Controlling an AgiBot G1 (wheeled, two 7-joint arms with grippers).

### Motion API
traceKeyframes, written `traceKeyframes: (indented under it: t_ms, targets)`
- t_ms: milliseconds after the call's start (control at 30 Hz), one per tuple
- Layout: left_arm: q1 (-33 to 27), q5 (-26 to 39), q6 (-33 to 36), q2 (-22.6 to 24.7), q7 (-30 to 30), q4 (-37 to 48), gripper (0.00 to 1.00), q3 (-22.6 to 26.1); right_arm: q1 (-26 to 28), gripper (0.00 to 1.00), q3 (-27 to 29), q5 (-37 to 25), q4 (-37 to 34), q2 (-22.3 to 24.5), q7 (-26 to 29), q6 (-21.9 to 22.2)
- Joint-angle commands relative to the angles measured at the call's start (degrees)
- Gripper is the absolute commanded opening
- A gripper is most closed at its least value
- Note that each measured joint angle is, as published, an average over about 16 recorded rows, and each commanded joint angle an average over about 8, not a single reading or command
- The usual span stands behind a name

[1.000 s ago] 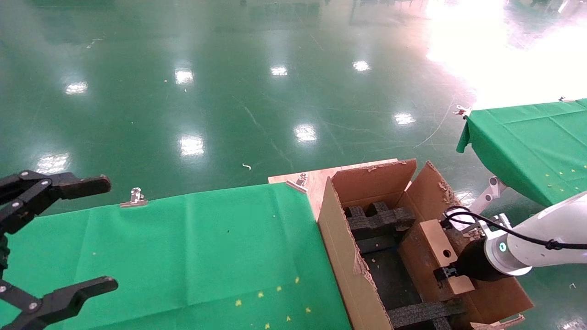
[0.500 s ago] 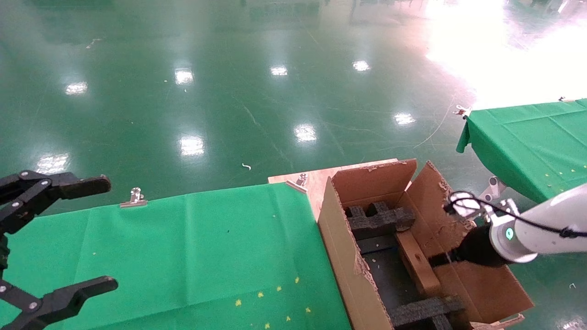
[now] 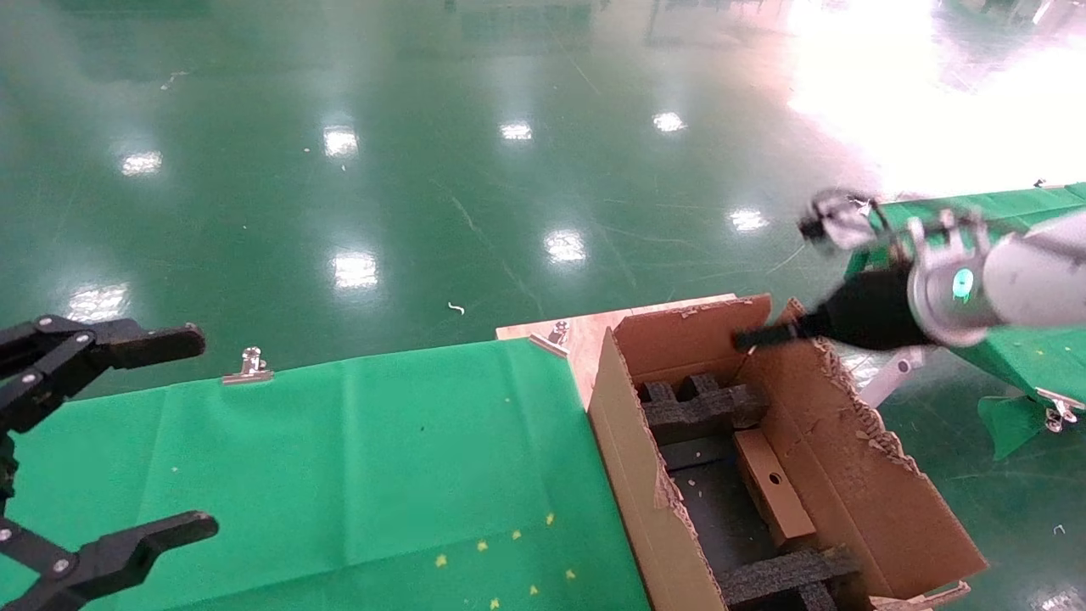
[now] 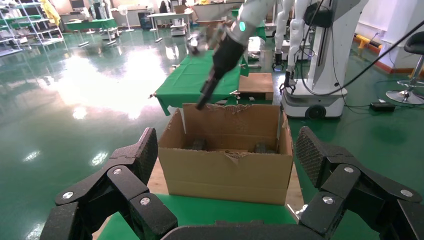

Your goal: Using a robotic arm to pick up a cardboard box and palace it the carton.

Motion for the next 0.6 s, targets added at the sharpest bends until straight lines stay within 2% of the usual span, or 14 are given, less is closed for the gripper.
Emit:
traceKeyframes:
  t_ms: [33,233,333,600]
  targets:
    - [0.0,0.0,0.0,0.0,0.0,0.0,1.00,0.0,2.2,1.00,1.9,4.1,0.9,0.3,-1.6,-1.0]
    - [0.0,0.0,0.0,0.0,0.0,0.0,1.00,0.0,4.2,1.00,6.2,16.5,0.4,1.4,-5.8,-4.5]
    - [0.0,0.0,0.0,0.0,0.0,0.0,1.00,0.0,4.6,1.00,6.9,18.4,0.2,1.7,-6.4,-5.3]
    - [0.0,0.0,0.0,0.0,0.0,0.0,1.00,0.0,2.7,1.00,8.0,17.7,0.2,1.2,-7.4,-5.3]
